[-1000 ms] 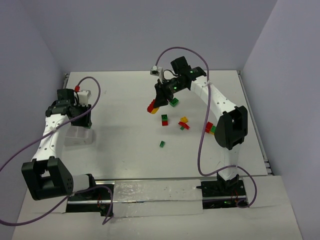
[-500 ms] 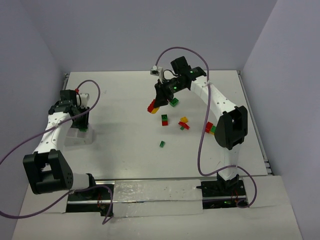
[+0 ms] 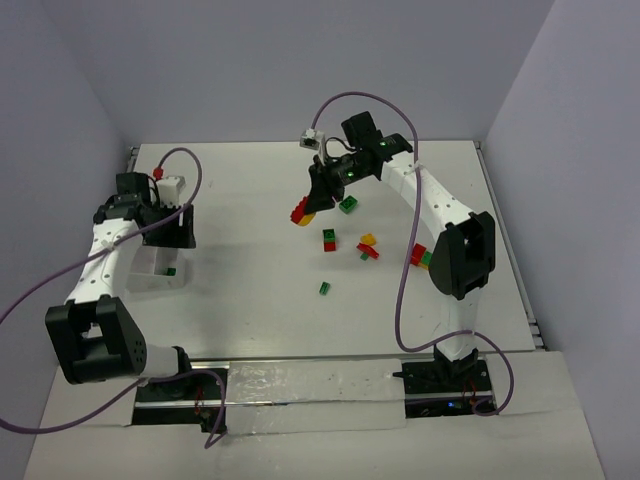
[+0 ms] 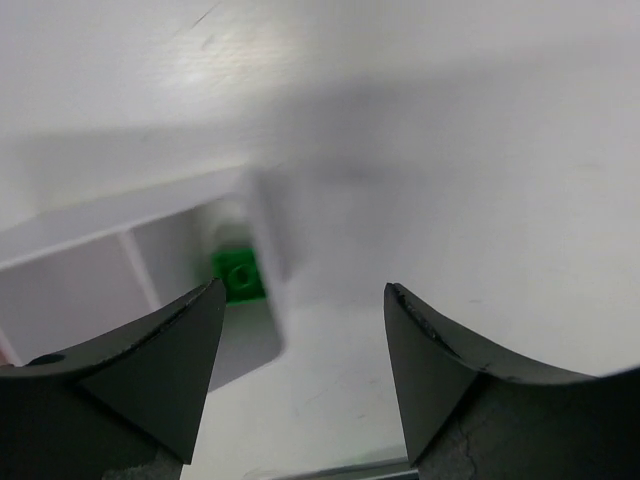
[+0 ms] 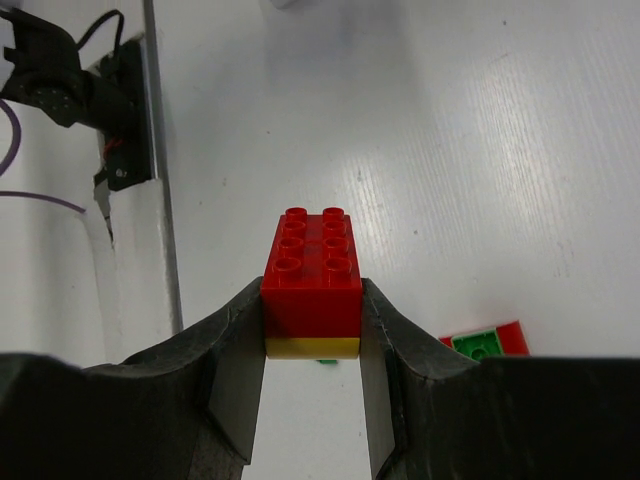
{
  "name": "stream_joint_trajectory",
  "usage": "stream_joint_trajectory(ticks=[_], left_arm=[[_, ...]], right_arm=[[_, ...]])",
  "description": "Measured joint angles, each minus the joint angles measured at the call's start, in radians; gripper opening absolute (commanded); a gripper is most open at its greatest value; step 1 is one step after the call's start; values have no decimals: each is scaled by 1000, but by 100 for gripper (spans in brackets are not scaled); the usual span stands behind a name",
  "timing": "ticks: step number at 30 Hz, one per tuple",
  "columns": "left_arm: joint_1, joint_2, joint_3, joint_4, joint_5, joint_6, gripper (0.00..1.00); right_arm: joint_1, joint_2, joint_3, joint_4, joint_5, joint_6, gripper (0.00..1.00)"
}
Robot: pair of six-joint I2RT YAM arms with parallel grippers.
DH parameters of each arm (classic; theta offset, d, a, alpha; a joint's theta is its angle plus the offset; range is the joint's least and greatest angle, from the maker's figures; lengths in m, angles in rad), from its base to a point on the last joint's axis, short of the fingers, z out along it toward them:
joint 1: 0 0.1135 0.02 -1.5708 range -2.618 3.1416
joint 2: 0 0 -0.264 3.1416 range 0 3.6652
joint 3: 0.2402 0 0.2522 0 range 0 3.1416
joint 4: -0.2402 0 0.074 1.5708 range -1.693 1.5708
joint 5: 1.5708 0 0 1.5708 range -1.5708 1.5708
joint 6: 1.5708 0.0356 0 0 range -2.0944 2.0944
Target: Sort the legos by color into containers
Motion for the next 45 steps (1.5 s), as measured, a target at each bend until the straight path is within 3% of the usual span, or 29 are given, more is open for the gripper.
stream_joint_trajectory(ticks=[5,9,15,21,28,36,45], left_arm=[[-14,-29,118,41,376,-37,74],[-76,0,236,159,661,-157,74],[-187,77,293,271,890,-260,75],[-271,168,359,275,970,-273,76],[-329,185,409,216,981,-188,76],[-341,210,435,117,976,-67,69],[-352,249,475,16,975,31,69]], right_arm=[[0,-2,-6,92,-72,61,0],[0,-2,-6,148,-126,112,0],[11,-2,-4,196,-189,154,0],[46,-2,-3,201,-214,158,0],[61,-2,8,201,-222,159,2],[64,-2,17,225,-229,190,2],[64,-2,17,238,-230,209,2]])
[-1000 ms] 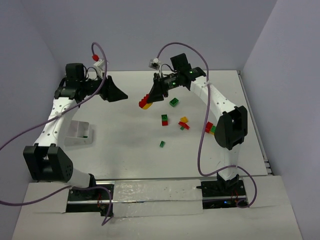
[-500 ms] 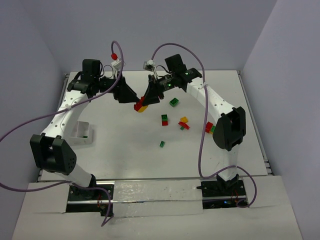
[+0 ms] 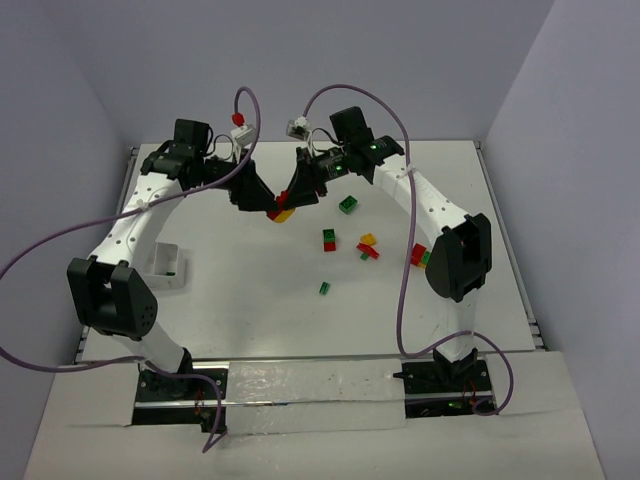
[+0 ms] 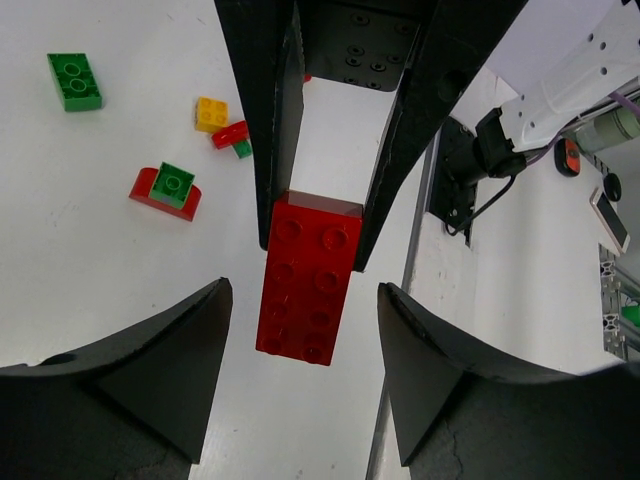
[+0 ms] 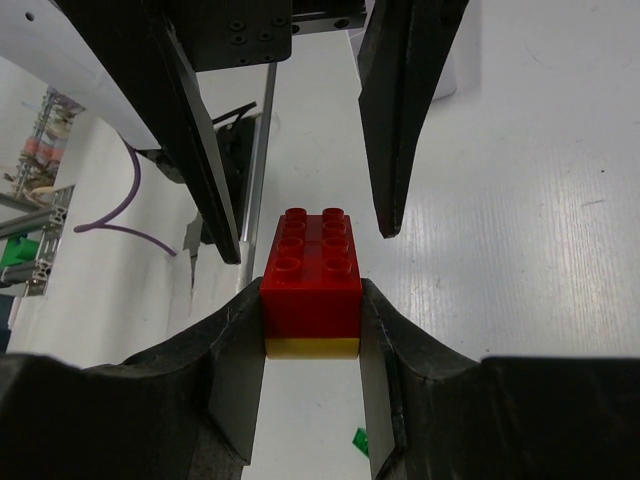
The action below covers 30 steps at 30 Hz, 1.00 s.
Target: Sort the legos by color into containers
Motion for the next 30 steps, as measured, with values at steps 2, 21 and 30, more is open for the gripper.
stream_joint_trajectory(ticks=[2,21,30], left_arm=[[-1,13,19,-25,0,20,67],[-8,42,49,-79,14,56,0],[-8,42,49,-17,13,-24,0]], right_arm=[[0,0,0,4,-1,5,2],[0,0,0,15,3,64,68],[-5,0,0,6,15,48,56]])
